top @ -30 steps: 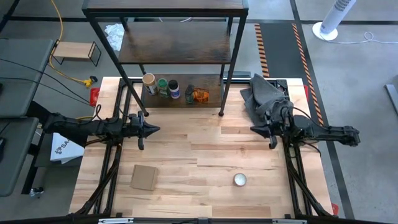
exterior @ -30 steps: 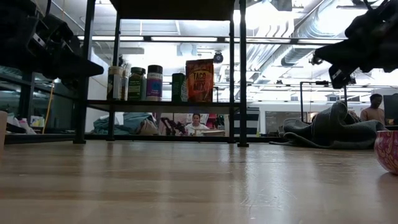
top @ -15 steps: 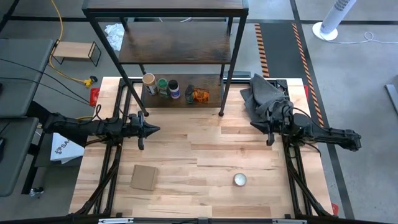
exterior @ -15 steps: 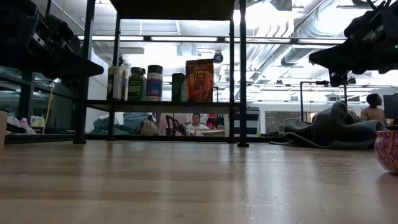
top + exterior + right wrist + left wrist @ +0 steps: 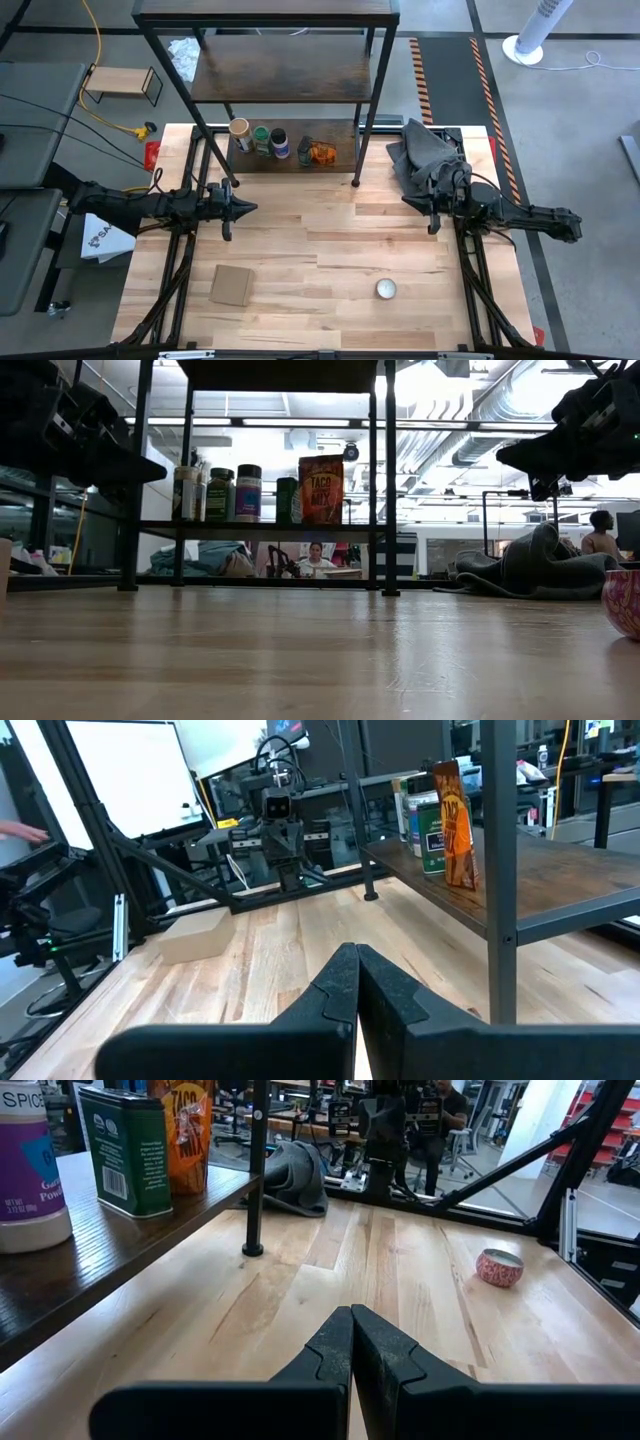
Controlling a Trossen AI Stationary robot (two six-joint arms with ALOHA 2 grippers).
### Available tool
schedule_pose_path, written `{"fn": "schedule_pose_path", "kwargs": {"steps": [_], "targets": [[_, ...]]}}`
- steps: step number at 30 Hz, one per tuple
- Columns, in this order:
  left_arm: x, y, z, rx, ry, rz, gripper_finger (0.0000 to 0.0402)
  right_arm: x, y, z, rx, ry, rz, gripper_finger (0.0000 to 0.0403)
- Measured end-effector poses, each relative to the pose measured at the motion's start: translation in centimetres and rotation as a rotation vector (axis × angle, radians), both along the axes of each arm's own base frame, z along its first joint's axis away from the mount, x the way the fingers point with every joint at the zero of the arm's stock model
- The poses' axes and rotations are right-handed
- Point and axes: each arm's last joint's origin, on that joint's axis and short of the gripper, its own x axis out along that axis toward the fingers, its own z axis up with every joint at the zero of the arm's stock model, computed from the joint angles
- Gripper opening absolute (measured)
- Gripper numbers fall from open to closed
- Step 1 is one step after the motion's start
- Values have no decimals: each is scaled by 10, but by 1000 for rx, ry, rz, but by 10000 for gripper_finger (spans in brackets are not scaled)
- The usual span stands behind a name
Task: Shelf spices
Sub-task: Return to Home Position
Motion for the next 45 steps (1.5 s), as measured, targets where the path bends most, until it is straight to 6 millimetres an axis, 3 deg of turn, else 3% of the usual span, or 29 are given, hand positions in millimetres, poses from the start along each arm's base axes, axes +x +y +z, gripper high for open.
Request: {"fn": "schedule_pose_path", "kwargs": {"steps": [13, 19, 25, 45], "targets": [[-6, 10, 8, -12, -90, 46, 1, 0, 0, 0, 0, 1, 0, 0], [-11, 10, 13, -17, -164, -18, 1, 0, 0, 0, 0, 1, 0, 0], [-11, 7, 11, -25, -139, -141, 1, 0, 0, 0, 0, 0, 0, 0], [-10, 8, 12, -23, -141, -116, 1, 0, 0, 0, 0, 1, 0, 0]]}}
